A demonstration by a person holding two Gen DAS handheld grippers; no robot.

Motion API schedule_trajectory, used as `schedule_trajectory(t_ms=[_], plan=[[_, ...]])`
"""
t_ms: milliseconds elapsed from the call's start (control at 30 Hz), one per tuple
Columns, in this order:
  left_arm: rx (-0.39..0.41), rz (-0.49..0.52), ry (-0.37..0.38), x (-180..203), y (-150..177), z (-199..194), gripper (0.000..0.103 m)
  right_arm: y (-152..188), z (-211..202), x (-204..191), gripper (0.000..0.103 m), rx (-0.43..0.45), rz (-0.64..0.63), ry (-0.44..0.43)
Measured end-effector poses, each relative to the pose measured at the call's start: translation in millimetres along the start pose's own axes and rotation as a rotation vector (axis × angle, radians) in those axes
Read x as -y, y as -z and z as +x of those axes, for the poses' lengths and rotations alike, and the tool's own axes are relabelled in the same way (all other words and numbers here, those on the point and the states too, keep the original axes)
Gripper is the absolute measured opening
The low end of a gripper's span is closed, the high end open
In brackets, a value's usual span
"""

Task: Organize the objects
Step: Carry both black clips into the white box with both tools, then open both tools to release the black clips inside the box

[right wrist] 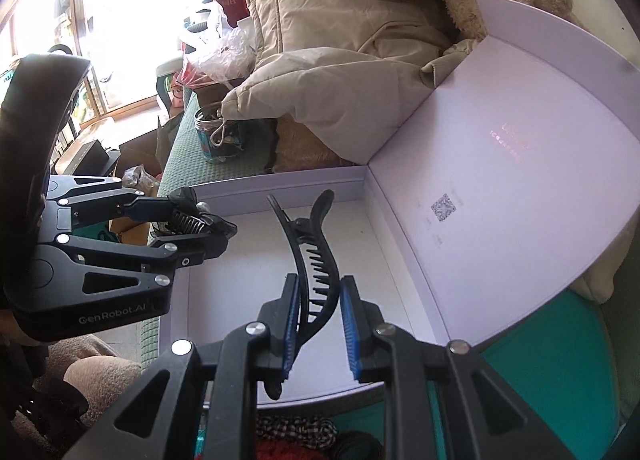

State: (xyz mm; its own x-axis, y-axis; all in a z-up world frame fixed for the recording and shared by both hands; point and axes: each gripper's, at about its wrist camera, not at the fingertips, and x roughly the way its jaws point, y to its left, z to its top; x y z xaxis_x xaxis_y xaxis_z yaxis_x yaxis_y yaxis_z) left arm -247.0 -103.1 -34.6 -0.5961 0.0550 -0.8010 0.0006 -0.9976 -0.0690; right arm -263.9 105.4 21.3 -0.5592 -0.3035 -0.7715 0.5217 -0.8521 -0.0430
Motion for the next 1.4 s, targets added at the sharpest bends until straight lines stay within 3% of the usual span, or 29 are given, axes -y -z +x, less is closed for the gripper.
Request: schedule_trajectory(t_ms=[633, 1067, 1233, 1400], plan=[[-0.080, 0.026, -0.061, -2, -35, 90, 0.040, -28, 71, 37, 0.019, -0.095, 0.012, 0.000], [-0.183, 0.040, -0.066, 0, -35, 133, 0.040, -16, 104, 48, 0.019, -0.182, 0.024, 0.012], [-0.186, 0.055, -0.080, 3, -35, 137, 0.040, -10, 114, 49, 0.020, -0.209, 0.024, 0.014], [-0.195, 0.067, -0.085, 5, -35, 141, 0.051, -6, 117, 45, 0.020, -0.219, 0.023, 0.014]])
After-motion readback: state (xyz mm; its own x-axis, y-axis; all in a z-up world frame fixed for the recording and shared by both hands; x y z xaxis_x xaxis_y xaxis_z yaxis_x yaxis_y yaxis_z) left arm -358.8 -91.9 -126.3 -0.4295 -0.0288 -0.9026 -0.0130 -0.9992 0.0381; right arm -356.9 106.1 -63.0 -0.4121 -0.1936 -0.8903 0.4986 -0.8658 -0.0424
